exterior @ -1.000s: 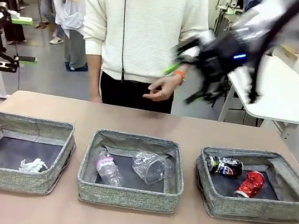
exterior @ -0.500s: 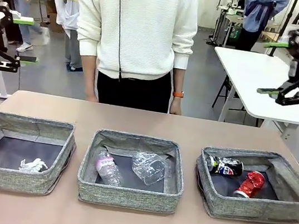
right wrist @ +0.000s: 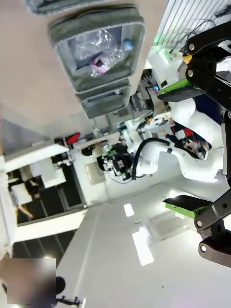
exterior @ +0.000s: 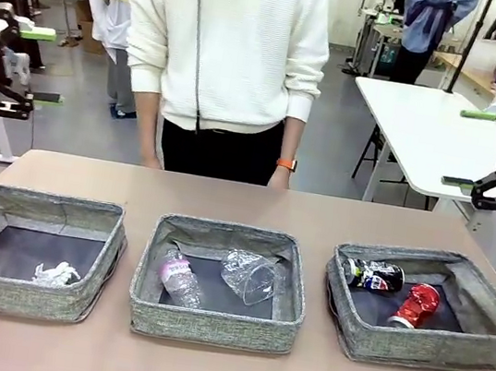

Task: Sort the waste into the appropriate baskets.
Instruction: Place the picked waste into the Fabric basket indicated by the person.

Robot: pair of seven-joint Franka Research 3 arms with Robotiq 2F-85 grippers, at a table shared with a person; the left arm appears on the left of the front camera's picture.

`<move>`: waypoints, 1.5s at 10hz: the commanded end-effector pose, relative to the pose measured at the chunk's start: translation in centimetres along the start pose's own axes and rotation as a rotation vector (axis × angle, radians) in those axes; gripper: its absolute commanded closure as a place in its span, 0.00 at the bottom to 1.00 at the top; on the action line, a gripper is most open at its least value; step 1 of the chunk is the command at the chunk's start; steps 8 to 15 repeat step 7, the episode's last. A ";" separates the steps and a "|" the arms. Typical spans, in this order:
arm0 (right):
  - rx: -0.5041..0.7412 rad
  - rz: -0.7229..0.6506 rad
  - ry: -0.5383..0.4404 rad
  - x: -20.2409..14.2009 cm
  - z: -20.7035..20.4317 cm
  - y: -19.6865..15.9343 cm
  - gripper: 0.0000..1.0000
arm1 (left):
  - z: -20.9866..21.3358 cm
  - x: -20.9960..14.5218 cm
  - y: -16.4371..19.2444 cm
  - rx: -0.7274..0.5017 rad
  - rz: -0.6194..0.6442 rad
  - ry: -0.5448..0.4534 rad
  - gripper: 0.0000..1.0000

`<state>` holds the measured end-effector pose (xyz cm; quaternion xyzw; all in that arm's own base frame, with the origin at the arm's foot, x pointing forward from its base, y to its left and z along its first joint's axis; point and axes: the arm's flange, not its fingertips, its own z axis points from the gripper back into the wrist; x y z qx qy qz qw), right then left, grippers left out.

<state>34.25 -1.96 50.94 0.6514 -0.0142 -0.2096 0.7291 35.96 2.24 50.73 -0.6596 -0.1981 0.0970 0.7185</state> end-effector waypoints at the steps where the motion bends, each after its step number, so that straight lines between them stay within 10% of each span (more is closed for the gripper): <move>1: 0.058 -0.021 0.065 0.7 1.0 0.7 0.00 | -0.1 -0.3 -0.2 -0.013 0.005 -0.006 0.00; 15: 0.058 -0.021 0.065 0.7 1.0 0.7 0.00 | -0.1 -0.3 -0.2 -0.013 0.005 -0.006 0.00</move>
